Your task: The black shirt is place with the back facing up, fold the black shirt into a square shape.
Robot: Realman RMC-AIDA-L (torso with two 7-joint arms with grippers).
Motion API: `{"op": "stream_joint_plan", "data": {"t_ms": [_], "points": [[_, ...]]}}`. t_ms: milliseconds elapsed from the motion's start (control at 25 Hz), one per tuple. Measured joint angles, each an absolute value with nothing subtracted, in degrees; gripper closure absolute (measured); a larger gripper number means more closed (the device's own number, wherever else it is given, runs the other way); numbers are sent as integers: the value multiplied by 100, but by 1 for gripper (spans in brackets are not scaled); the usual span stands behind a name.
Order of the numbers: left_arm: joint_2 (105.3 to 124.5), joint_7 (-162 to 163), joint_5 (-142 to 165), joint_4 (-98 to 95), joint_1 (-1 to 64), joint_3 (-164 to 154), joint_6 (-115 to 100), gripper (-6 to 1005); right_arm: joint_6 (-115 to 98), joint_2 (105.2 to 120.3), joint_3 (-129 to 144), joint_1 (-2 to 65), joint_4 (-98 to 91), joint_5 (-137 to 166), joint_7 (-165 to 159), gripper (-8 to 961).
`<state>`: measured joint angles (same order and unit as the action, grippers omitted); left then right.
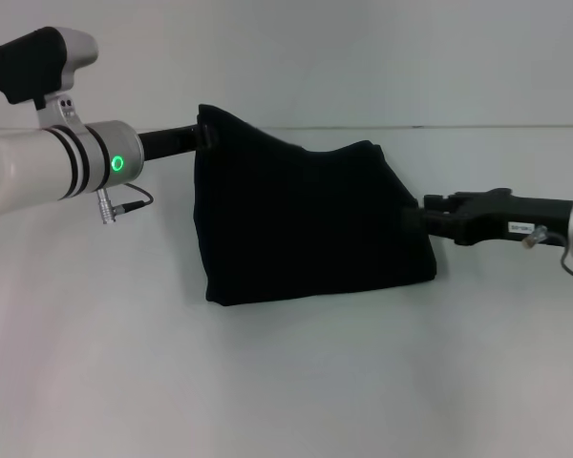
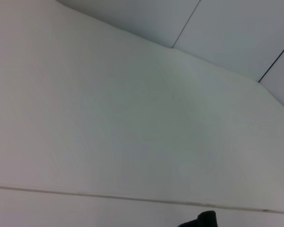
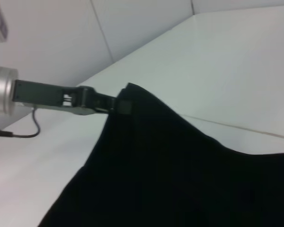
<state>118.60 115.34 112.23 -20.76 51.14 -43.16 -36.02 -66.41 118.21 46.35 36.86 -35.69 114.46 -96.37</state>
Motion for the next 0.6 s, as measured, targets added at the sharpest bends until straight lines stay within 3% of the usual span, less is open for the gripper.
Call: {"op": "stream_joint_plan", "data": {"t_ms": [360, 520, 600], "points": [[11964, 11527, 11151, -2324, 4956, -4289, -3575, 954, -6567, 11532, 4618, 3550, -3500, 11453, -10447, 498], [11948, 11574, 11142, -2342, 4873, -4229, -3502, 788, -6599, 11347, 4641, 3547, -3356, 11544, -10871, 494], [11924, 11592, 11141, -2406, 4801, -4219, -3549, 724, -6610, 11267, 4646, 3590, -3333, 11786, -11234, 354]]}}
